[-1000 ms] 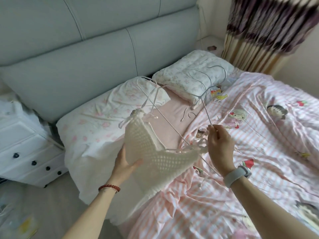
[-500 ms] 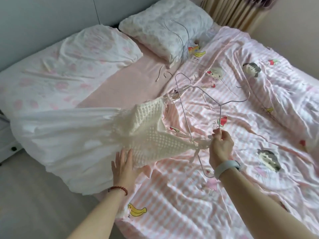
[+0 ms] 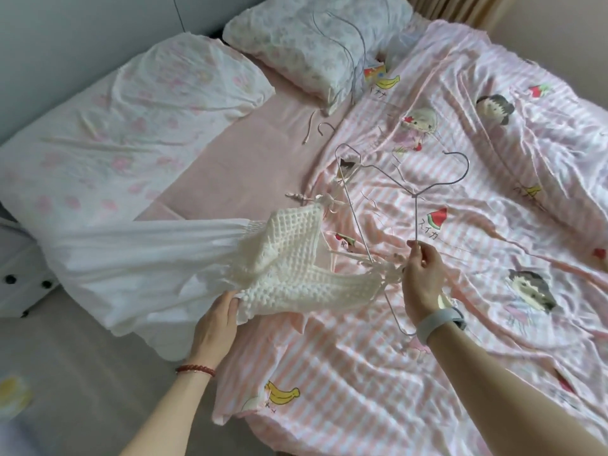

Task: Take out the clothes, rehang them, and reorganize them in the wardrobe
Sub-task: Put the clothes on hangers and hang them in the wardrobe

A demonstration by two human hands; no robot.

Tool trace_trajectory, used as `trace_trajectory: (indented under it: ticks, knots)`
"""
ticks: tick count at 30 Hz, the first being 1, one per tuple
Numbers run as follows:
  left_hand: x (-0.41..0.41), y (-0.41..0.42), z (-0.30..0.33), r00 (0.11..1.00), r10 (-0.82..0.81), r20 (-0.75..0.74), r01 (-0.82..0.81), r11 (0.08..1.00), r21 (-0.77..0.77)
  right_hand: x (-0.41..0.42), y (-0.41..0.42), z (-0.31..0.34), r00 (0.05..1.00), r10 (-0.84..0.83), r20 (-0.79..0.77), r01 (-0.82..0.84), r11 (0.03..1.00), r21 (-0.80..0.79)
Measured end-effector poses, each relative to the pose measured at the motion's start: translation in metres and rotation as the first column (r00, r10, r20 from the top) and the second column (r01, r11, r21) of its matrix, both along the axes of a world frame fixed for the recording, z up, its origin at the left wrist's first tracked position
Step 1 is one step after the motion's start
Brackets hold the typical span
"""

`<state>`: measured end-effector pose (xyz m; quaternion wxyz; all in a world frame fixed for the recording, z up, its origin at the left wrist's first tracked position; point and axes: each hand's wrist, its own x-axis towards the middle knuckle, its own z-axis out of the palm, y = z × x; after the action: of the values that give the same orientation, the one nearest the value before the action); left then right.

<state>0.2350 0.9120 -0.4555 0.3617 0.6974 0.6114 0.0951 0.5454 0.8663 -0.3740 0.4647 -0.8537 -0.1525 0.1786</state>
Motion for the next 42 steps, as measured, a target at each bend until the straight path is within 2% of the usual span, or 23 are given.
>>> trace_trajectory:
  ticks: [4,7,11,17,20,23,30,33,36,42]
  knots:
    - [-0.019,-0.014,0.046,0.974,0.153,0.166,-0.159,0.987,0.024,-0.018,-0.002,0.022,0.982,0.166,0.096,-0.169,0.985,0.030]
    - [-0.025,-0.023,0.088,0.903,0.296,0.312,-0.335,0.939,0.077,-0.036,-0.007,0.045,0.941,0.300,0.157,-0.316,0.945,0.090]
    - [-0.019,-0.044,0.149,0.837,0.415,0.356,-0.509,0.830,0.230,-0.056,-0.025,0.080,0.856,0.464,0.227,-0.505,0.845,0.177]
    - [-0.001,-0.138,0.239,0.726,0.434,0.533,-0.665,0.641,0.384,-0.071,-0.075,0.144,0.665,0.709,0.235,-0.737,0.570,0.364]
    - [0.006,-0.205,0.265,0.697,0.462,0.549,-0.700,0.603,0.381,-0.069,-0.110,0.167,0.540,0.817,0.203,-0.805,0.431,0.408]
    - [0.013,-0.274,0.273,0.672,0.522,0.525,-0.727,0.600,0.334,-0.062,-0.149,0.176,0.445,0.874,0.197,-0.856,0.350,0.379]
    - [0.026,-0.406,0.263,0.543,0.668,0.509,-0.832,0.507,0.223,-0.059,-0.226,0.171,0.174,0.981,0.091,-0.950,0.143,0.278]
    - [0.025,-0.459,0.251,0.515,0.713,0.476,-0.849,0.503,0.164,-0.062,-0.257,0.162,0.117,0.991,0.068,-0.966,0.098,0.238]
    - [0.026,-0.508,0.241,0.482,0.758,0.440,-0.868,0.480,0.124,-0.065,-0.288,0.160,0.041,0.999,-0.007,-0.963,0.042,0.266]
    - [0.048,-0.595,0.223,0.394,0.824,0.406,-0.916,0.386,0.107,-0.059,-0.359,0.151,-0.181,0.983,-0.015,-0.979,-0.178,0.102]
